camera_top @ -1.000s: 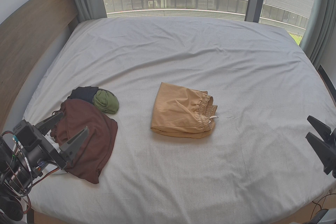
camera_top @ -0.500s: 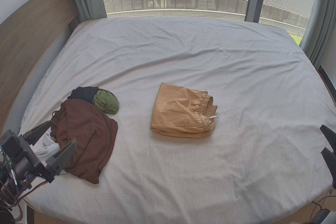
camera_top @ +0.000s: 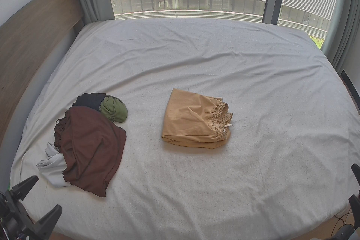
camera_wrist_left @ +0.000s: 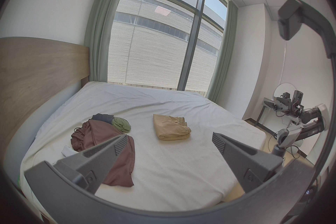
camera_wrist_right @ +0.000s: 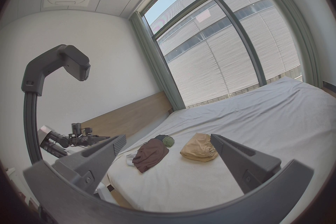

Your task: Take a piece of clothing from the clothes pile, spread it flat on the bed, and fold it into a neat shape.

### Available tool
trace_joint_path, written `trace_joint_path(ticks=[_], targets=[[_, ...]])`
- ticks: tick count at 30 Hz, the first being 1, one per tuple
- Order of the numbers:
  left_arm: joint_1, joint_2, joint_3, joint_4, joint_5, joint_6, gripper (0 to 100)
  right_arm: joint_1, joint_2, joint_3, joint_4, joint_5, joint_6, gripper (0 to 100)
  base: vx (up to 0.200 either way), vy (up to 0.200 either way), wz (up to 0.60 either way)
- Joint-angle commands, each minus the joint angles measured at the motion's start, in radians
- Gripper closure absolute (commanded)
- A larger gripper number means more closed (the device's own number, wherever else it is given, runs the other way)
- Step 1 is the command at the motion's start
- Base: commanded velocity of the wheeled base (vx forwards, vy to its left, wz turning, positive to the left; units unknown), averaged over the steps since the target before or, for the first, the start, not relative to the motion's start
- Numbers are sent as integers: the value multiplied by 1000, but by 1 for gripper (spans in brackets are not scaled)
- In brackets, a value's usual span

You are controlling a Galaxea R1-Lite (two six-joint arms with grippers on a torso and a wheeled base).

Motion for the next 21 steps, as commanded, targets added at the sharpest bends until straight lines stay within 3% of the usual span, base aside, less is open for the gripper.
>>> trace_joint_path(ticks=[1, 4, 10, 11, 13, 15, 19, 21], targets=[[16, -311, 14, 144, 5, -45, 0, -105, -198, -3, 120, -25, -2, 0, 0, 0, 0], [56, -346, 14, 180, 2, -44, 0, -174, -211, 0, 125, -13, -34, 0, 0, 0, 0], [76, -378, 14, 212, 11, -30, 0, -168, -285, 17, 283, -19, -93, 0, 0, 0, 0], [80, -378, 14, 212, 39, -22, 0, -168, -287, 17, 331, -129, -165, 0, 0, 0, 0], [86, -378, 14, 227, 89, 5, 0, -168, -285, 17, 404, -290, -203, 0, 0, 0, 0], [102, -378, 14, 233, 142, 28, 0, -168, -285, 17, 461, -399, -235, 0, 0, 0, 0], [177, -401, 14, 270, 163, 56, 0, -169, -285, 17, 456, -485, -260, 0, 0, 0, 0], [206, -469, 14, 385, 172, 88, 0, -168, -283, 17, 458, -510, -294, 0, 0, 0, 0]])
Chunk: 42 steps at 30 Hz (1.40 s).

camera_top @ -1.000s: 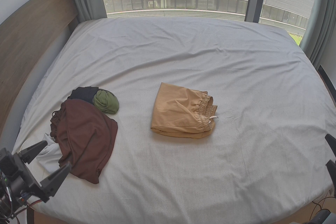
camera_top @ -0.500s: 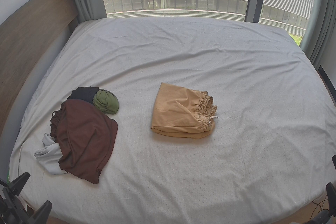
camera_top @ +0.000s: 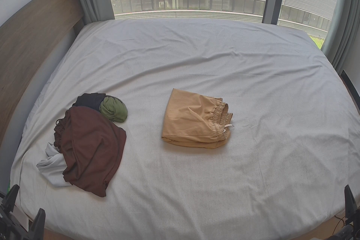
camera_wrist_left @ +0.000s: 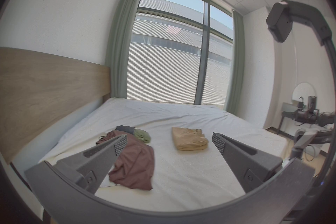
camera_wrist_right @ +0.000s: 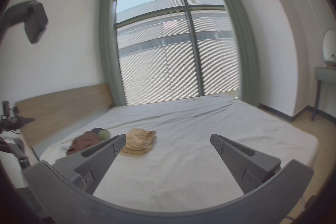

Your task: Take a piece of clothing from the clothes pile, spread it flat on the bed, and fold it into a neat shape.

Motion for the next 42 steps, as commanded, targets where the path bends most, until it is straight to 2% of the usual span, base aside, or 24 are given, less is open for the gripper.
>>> trace_joint_path(ticks=[1, 4, 7, 14, 16, 18, 21, 28, 31, 33, 34, 35, 37, 39, 40, 42], targets=[[92, -89, 15, 150, 57, 54, 0, 0, -13, 18, 52, -106, -90, 0, 0, 0, 0], [92, -89, 15, 141, 83, 54, 0, 0, -13, 18, 53, -107, -97, 0, 0, 0, 0], [92, -89, 16, 192, 173, 79, 0, 2, -13, 18, 61, -106, -99, 0, 0, 0, 0], [89, -89, 16, 192, 167, 97, 0, 2, -13, 18, 61, -89, -108, 0, 0, 0, 0], [89, -89, 16, 192, 167, 96, 0, 2, -13, 18, 53, -58, -120, 0, 0, 0, 0], [89, -89, 16, 192, 167, 93, 0, 2, -13, 18, 50, 17, -114, 0, 0, 0, 0], [89, -89, 16, 192, 167, 93, 0, 2, -13, 18, 49, 32, -105, 0, 0, 0, 0], [89, -89, 16, 192, 167, 88, 0, 2, -13, 18, 63, 6, -114, 0, 0, 0, 0], [89, -89, 16, 192, 169, 88, 0, 2, -13, -8, 135, -135, -122, 0, 0, 0, 0], [89, -89, 16, 192, 169, 83, 0, 0, -13, -8, 127, -188, -131, 0, 0, 0, 0], [90, -89, 16, 192, 169, 83, 0, 0, -13, -4, 113, -179, -151, 0, 0, 0, 0], [90, -89, 16, 192, 169, 85, 0, -2, -13, 5, 83, -142, -173, 0, 0, 0, 0], [90, -89, 16, 192, 169, 85, 0, -2, -20, 18, 53, -60, -143, 0, 0, 0, 0], [90, -89, 16, 192, 169, 85, 0, -2, -20, 18, 59, -89, -113, 0, 0, 0, 0], [90, -89, 16, 192, 169, 86, 0, -2, -20, 18, 75, -129, -111, 0, 0, 0, 0], [90, -89, 16, 192, 169, 86, 0, 0, -20, 18, 116, -121, -116, 0, 0, 0, 0]])
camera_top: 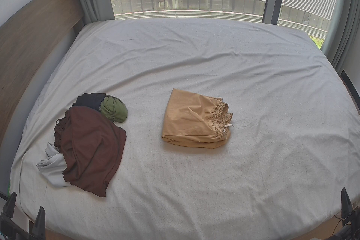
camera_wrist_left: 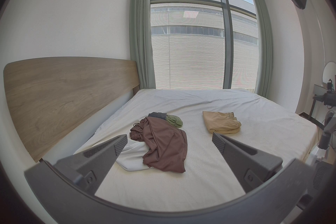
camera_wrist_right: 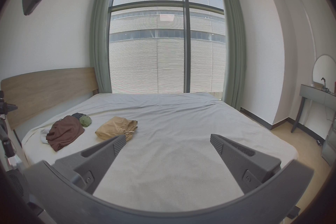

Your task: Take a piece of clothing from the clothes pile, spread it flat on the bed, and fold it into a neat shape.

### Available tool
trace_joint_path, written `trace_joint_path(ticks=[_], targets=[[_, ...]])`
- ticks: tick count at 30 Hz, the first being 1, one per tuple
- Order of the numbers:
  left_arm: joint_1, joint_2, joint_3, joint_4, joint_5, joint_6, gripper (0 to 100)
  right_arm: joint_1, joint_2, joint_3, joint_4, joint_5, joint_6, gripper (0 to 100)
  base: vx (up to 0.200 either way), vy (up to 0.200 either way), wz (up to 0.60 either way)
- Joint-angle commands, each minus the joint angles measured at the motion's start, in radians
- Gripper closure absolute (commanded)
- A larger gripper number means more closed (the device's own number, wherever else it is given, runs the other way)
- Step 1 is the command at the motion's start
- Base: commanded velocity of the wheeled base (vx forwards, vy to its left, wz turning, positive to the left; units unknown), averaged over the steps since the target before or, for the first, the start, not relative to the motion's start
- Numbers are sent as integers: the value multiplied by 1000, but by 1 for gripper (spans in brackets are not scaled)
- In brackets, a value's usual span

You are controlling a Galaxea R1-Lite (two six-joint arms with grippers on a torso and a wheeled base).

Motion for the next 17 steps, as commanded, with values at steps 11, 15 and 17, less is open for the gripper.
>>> trace_joint_path(ticks=[11, 15, 17], targets=[[1, -16, 16, 1, 1, 1, 0, 2, -9, 18, 33, 41, 1, 0, 0, 0, 0], [1, -16, 16, 0, 1, -1, 0, 2, -8, 18, 34, 40, -1, 0, 0, 0, 0], [1, -16, 16, 0, 1, 1, 0, 0, -8, 18, 34, 40, -2, 0, 0, 0, 0]])
